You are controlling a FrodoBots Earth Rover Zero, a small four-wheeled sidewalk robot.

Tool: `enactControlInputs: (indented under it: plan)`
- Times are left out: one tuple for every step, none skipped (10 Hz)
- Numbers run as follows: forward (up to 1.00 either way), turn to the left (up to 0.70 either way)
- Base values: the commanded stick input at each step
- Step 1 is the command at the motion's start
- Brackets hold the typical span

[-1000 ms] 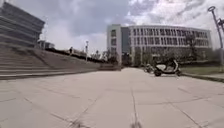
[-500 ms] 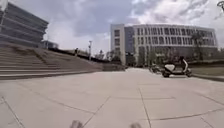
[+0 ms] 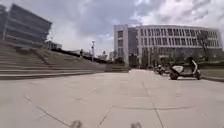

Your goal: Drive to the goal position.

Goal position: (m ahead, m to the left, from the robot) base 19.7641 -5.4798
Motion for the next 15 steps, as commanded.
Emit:
enactControlInputs:
  plan:
    - [0.99,0.06]
    - [0.99,0.06]
    - [0.99,0.06]
    - [0.99,0.06]
    - [0.99,0.06]
    - [0.99,0.06]
    - [0.99,0.06]
    - [0.99,0.02]
    - [0.99,-0.31]
    - [0.99,-0.4]
    - [0.99,-0.4]
    - [0.99,-0.4]
    - [0.99,-0.4]
    - [0.99,-0.4]
    - [0.99,-0.4]
